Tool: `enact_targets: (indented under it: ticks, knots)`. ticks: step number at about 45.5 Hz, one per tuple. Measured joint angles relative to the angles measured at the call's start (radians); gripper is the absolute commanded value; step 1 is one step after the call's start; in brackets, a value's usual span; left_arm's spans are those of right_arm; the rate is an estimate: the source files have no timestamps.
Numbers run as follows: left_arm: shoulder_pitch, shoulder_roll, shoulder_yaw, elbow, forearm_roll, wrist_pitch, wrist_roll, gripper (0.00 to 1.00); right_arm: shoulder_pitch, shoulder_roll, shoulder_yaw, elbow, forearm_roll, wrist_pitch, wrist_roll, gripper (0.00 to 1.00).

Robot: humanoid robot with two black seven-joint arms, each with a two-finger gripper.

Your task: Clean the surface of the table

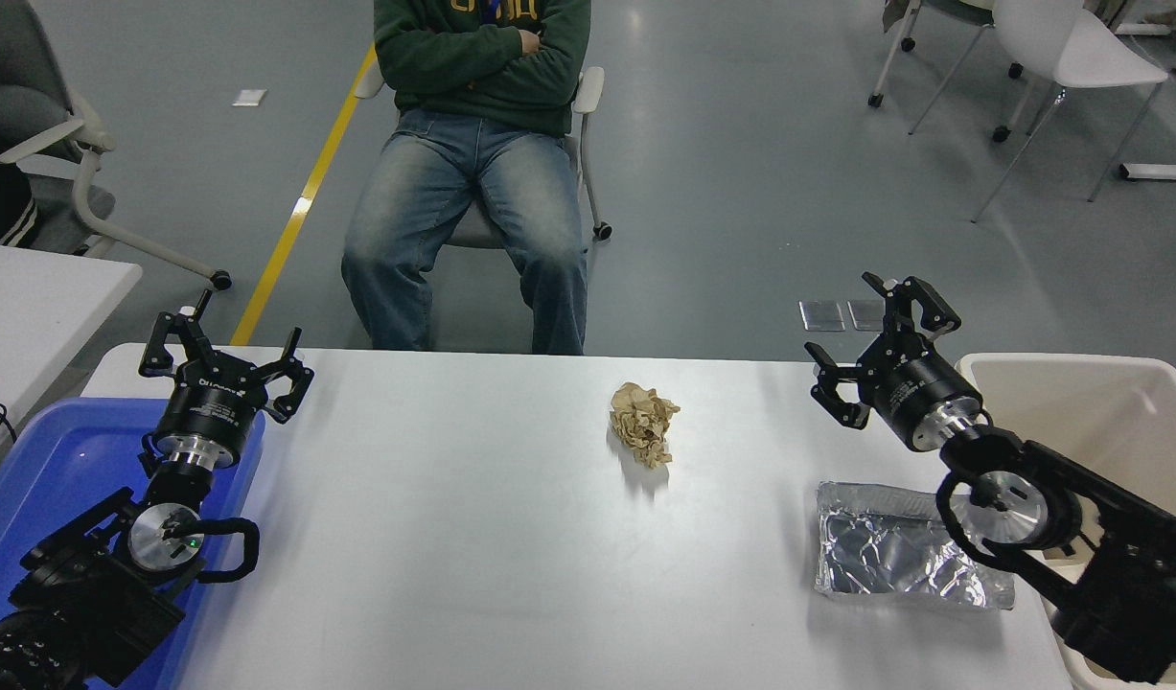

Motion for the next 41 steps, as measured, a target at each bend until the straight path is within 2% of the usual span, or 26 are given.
enact_targets:
  ticks: [13, 22, 41]
  knots:
    - [0.0, 0.0, 0.0, 0.0, 0.0, 0.0, 0.0, 1.0, 0.014, -0.15, -0.04, 0.029, -0.015, -0.04, -0.043, 1.0]
    - [0.0, 0.0, 0.0, 0.0, 0.0, 0.0, 0.0, 1.0, 0.079, -0.277, -0.165, 0.074, -0.059, -0.047, -0.06, 1.0]
    - [0.0, 0.0, 0.0, 0.0, 0.0, 0.0, 0.0, 1.0, 0.145, -0.505, -0.353, 0.21, -0.557, -0.037, -0.065, 1.0]
